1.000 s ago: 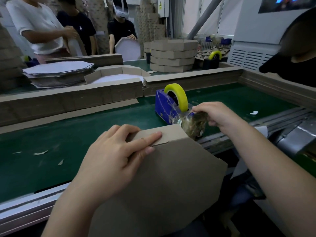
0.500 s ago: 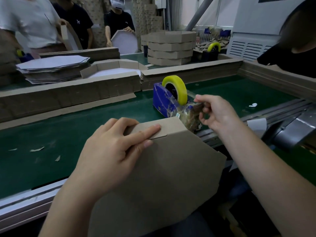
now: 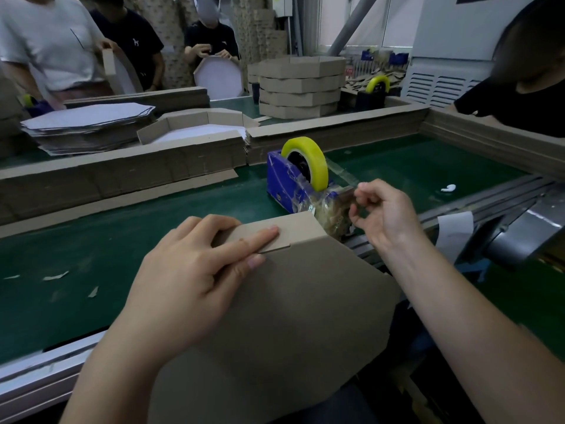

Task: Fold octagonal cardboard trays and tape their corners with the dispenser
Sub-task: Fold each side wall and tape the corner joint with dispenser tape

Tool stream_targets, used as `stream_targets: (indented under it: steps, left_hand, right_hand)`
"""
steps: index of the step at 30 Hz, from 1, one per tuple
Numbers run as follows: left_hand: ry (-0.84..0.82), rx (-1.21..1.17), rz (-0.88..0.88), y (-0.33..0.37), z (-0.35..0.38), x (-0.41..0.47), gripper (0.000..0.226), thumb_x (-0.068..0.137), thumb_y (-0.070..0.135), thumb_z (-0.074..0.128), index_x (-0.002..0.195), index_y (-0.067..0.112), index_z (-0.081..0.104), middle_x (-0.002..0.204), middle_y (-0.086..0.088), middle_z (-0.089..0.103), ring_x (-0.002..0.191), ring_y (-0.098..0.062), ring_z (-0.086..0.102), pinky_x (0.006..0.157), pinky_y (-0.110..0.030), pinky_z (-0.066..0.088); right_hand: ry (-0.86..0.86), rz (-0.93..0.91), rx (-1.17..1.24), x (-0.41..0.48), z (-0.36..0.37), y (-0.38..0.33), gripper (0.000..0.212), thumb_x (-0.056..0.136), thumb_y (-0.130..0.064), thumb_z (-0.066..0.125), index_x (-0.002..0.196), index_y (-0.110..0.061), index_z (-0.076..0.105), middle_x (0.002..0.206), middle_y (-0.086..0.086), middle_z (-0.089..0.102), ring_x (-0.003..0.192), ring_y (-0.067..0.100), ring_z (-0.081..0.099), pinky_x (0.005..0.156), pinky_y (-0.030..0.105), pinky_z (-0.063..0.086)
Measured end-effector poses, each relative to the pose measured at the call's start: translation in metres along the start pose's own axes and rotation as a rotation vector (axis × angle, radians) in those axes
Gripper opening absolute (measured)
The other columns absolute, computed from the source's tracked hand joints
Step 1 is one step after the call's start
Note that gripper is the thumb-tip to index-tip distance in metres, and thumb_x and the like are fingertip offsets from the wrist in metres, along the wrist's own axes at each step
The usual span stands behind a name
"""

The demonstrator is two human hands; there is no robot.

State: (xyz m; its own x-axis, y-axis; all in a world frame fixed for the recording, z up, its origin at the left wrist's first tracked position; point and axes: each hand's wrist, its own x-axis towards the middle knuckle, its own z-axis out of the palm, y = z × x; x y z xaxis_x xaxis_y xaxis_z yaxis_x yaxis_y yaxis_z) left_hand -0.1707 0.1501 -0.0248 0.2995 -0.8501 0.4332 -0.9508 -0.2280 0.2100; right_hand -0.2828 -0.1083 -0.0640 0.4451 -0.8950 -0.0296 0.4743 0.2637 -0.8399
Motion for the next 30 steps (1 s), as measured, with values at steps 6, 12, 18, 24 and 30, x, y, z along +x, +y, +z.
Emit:
stream_targets:
  steps: [6,12,18,24,30]
  left_hand:
    - [-0.028,0.003,-0.016,0.001,0.000,0.003,0.047,0.091,0.054,0.028,0.128,0.048,0.056,0.114,0.006,0.062,0.102,-0.023,0.056,0.076,-0.038,0.049]
    - [-0.025,0.005,-0.002,0.002,0.001,0.005,0.045,0.091,0.054,0.029,0.127,0.048,0.057,0.114,0.005,0.062,0.102,-0.023,0.057,0.076,-0.039,0.050]
    - [0.002,-0.019,0.027,0.003,0.001,0.005,0.044,0.092,0.052,0.032,0.127,0.047,0.058,0.112,0.007,0.062,0.100,-0.023,0.057,0.075,-0.040,0.051]
    - [0.059,-0.107,0.033,-0.001,0.002,0.003,0.042,0.090,0.052,0.040,0.117,0.037,0.068,0.110,0.012,0.062,0.099,-0.020,0.059,0.077,-0.042,0.051]
    - [0.101,-0.101,0.050,-0.002,0.004,0.001,0.037,0.091,0.051,0.041,0.106,0.034,0.069,0.107,0.015,0.062,0.097,-0.018,0.059,0.073,-0.041,0.051]
  right_hand:
    - [-0.019,-0.027,0.123,-0.002,-0.008,0.010,0.052,0.086,0.006,0.046,0.039,-0.017,0.050,0.055,0.000,0.045,0.055,0.010,0.048,0.067,0.030,0.047]
    - [-0.047,-0.093,0.053,-0.001,-0.015,0.014,0.049,0.081,0.009,0.043,0.039,-0.016,0.046,0.051,-0.001,0.041,0.060,0.013,0.045,0.071,0.032,0.052]
    - [0.032,-0.236,-0.726,-0.007,-0.034,0.011,0.028,0.082,-0.010,0.070,0.059,0.002,0.060,0.074,0.001,0.054,0.079,0.015,0.056,0.080,0.034,0.044]
    - [0.094,-0.516,-1.202,-0.017,-0.032,-0.002,0.026,0.084,-0.027,0.073,0.060,-0.027,0.062,0.078,-0.004,0.044,0.068,0.005,0.046,0.058,0.015,0.033]
    - [0.194,-0.568,-1.332,-0.028,-0.028,-0.011,0.017,0.087,-0.025,0.070,0.079,-0.010,0.073,0.081,0.000,0.043,0.070,0.018,0.046,0.061,0.032,0.039]
